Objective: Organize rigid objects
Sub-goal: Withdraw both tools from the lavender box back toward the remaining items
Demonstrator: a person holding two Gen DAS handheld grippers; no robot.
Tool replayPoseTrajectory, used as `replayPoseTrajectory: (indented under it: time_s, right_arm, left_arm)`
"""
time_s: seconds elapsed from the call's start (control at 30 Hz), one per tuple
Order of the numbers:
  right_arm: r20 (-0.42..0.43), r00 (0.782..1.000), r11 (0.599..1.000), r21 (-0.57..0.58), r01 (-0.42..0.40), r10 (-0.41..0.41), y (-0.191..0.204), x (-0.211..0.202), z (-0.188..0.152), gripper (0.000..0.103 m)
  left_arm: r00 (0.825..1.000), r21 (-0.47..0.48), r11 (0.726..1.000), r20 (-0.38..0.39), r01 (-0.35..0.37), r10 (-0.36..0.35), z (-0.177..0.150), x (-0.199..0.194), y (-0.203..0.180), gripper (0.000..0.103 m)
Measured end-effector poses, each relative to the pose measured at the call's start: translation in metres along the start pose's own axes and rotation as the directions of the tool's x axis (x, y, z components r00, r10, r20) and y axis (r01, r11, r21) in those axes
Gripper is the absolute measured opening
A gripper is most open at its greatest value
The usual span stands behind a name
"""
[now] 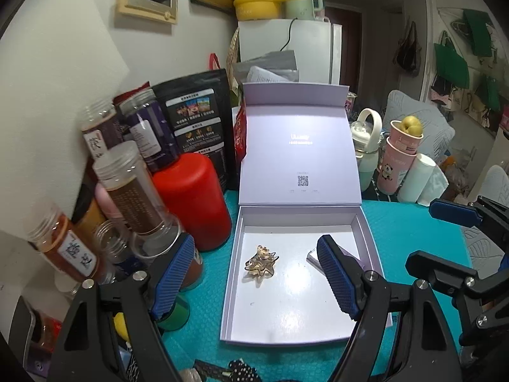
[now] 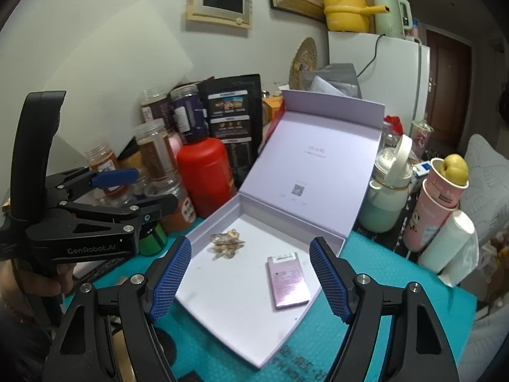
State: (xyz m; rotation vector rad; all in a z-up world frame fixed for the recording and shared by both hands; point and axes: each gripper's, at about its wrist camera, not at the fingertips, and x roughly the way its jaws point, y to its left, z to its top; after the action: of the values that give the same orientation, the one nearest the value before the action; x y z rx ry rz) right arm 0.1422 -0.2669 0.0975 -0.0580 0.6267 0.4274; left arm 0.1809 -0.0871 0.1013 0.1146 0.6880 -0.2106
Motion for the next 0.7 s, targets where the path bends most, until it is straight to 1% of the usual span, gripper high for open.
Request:
replayPoseTrajectory:
  time_s: [0.23,0.37,0.7]
  right_arm:
    - [0.025,1.0,1.0,-0.021,-0.006,0.006,0.022,-0.024,-0.007,0.078]
    - [0.035,0.999,0.999,-0.036,-0.015,0.017,0.035,-0.034,-0.013,0.078]
    - [0.038,0.999,0.999,-0.042,-0.021,0.023,0.066,-0.056,-0.036,0.078]
  left_arm:
    - [1.0,0.003,1.0,0.031,0.002,-0.003,-0.013,-0.033,0.002,0.08]
    - [0.999,-0.002,1.0,0.05,-0.009,0.009,-0.023,-0.05,0.005,0.08]
    - [0.999,-0.007,1.0,0.039,0.001,-0.001,-0.056,-0.077,0.016,0.08]
